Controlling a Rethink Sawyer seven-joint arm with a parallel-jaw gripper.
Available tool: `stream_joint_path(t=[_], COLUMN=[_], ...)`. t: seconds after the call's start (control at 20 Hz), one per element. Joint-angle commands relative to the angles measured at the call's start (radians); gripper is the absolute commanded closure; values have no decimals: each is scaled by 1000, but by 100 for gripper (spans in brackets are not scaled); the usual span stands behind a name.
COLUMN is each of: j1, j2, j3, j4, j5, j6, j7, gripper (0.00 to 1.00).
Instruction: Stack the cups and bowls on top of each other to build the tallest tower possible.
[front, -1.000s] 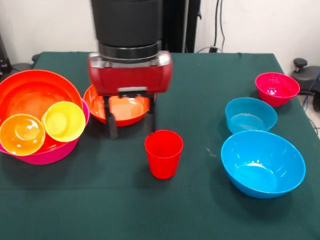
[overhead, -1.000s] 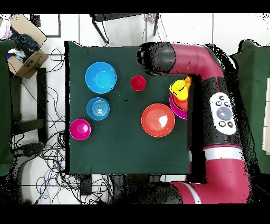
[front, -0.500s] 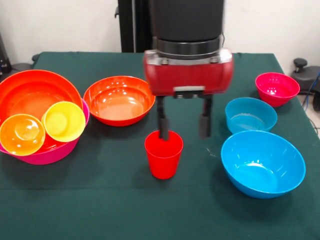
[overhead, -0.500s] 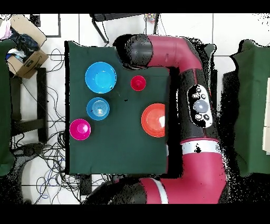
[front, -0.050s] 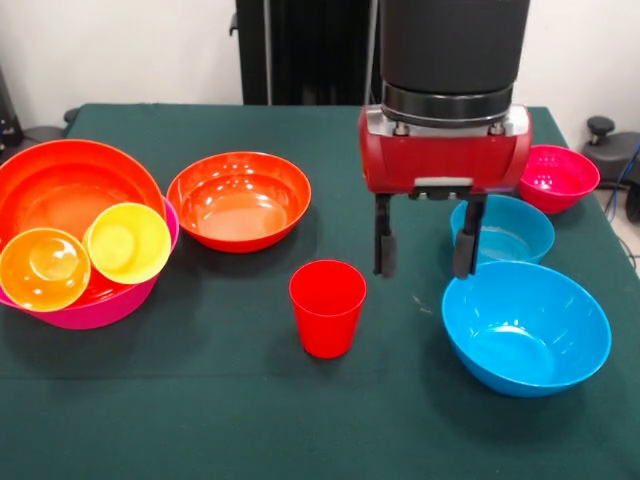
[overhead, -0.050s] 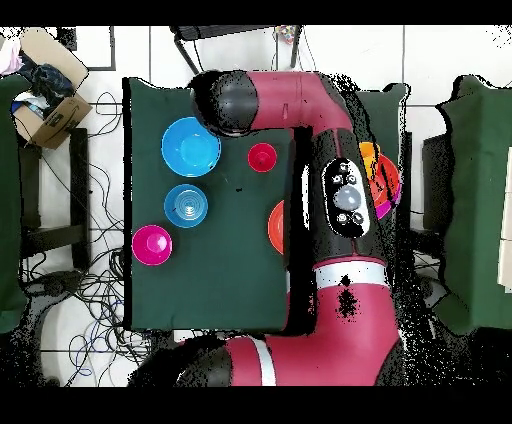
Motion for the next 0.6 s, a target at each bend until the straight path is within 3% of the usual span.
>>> stream_joint_path(t=[0.05,0.6], j1=[3,-14], j2=[90,109], j3=[-44,-26], j4=[29,93], j5=[-26,27], j6=[-20,-59], j7=[106,114], gripper=[0,0])
